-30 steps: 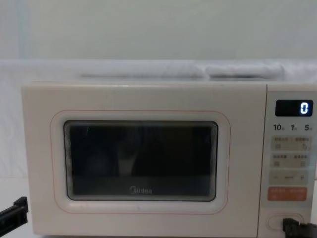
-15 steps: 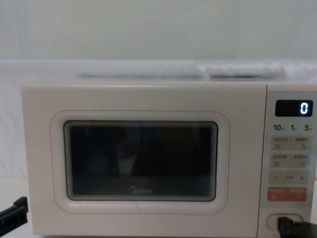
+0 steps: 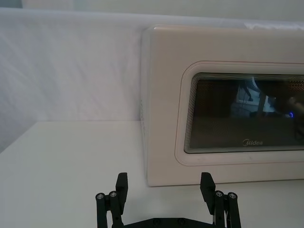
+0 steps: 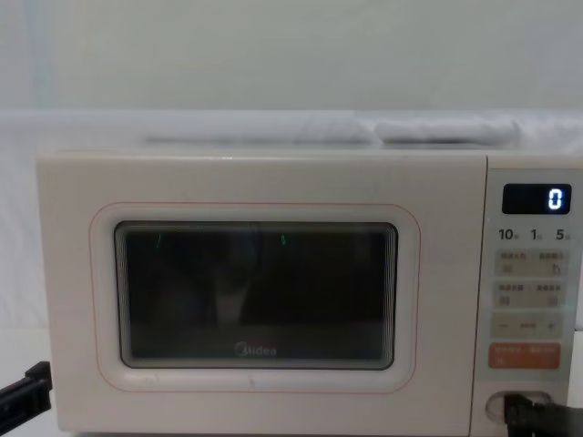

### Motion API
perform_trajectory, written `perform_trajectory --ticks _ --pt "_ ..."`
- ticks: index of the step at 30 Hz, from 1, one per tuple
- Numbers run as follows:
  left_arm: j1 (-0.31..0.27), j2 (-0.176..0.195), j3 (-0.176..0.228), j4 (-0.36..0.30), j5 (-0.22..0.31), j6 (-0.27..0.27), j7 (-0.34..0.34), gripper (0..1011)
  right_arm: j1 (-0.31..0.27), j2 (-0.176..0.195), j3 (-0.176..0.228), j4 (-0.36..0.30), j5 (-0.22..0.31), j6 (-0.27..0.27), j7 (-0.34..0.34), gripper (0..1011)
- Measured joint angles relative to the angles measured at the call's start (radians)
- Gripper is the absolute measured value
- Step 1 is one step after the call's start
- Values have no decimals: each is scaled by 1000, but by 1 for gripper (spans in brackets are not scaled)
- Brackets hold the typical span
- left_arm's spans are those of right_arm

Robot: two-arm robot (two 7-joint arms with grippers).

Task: Press the button to open the microwave door with one hand; close the microwave door with the other hand.

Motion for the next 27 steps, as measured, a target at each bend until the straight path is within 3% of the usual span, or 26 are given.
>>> perform_trajectory --ticks 18,27 --pt "0 0 0 0 0 0 0 1001 38 -18 2 49 -7 -14 0 0" --pt "0 0 0 0 0 0 0 1001 20 -16 1 25 -10 -8 2 0"
